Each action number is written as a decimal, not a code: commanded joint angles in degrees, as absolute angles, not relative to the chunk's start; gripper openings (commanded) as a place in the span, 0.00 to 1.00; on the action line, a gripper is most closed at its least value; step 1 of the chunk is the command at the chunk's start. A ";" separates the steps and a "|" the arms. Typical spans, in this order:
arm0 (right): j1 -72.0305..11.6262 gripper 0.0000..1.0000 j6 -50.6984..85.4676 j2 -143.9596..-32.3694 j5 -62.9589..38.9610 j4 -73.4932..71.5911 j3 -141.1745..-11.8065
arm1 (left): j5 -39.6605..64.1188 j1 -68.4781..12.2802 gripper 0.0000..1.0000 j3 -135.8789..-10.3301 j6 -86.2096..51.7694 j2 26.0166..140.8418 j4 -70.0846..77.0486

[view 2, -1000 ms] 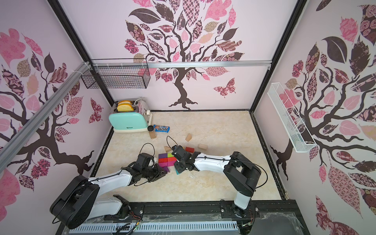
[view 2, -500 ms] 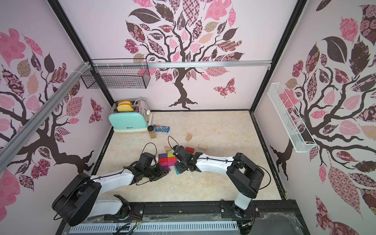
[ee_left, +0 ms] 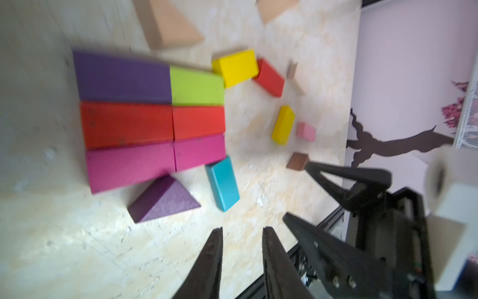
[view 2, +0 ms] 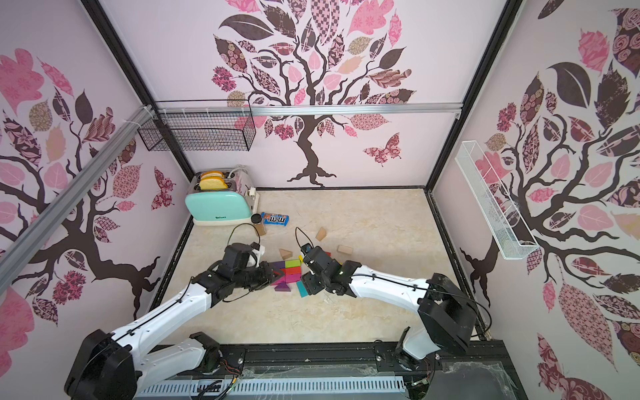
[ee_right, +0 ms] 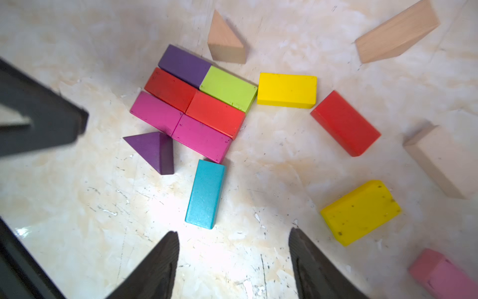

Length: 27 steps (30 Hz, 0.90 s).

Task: Assemble a piece of candy with building blocks
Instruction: Adjust the building block at the center of the board.

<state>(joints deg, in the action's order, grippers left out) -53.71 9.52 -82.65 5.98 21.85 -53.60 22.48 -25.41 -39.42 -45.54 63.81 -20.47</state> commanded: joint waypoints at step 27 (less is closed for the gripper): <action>-47.26 0.94 7.33 -78.98 0.31 23.64 -54.60 | 8.14 -18.19 0.30 -75.93 -29.25 109.58 -34.31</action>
